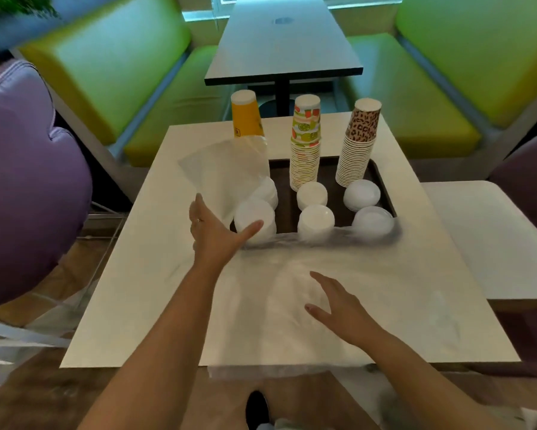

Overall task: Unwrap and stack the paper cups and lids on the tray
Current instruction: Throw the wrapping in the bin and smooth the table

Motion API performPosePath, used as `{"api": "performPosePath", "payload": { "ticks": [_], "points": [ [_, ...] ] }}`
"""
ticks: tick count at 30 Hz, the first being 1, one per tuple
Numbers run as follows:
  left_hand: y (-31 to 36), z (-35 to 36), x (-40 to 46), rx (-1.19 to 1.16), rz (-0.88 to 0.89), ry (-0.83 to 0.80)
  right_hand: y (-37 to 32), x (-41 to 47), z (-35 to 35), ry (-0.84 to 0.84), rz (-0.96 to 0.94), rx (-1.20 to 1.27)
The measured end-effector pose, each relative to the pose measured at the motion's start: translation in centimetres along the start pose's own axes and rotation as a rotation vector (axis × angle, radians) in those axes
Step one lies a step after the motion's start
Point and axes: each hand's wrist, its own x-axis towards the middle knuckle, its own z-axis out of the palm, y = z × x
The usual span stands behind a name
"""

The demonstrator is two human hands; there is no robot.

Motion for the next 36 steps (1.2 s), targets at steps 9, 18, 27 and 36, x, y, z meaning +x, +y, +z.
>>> {"api": "performPosePath", "payload": {
  "ticks": [9, 18, 27, 36],
  "points": [
    [-0.8, -2.5, 1.1, -0.016, 0.154, 0.337, 1.7, 0.4, 0.4, -0.042, 0.065, 0.034],
    [2.6, 2.7, -7.1, 0.647, 1.074, -0.044, 0.4, -0.9, -2.7, 0.226, 0.093, 1.156],
    [-1.9, 9.0, -11.7, 1.059, 1.005, -0.78, 4.3, -3.8, -6.2, 0.627, 0.222, 1.491],
    [-3.6, 11.2, -13.6, 0.926, 0.49, -0.933, 0.0, -6.8, -3.8, 0.85, -0.488, 0.271]
  ]
}}
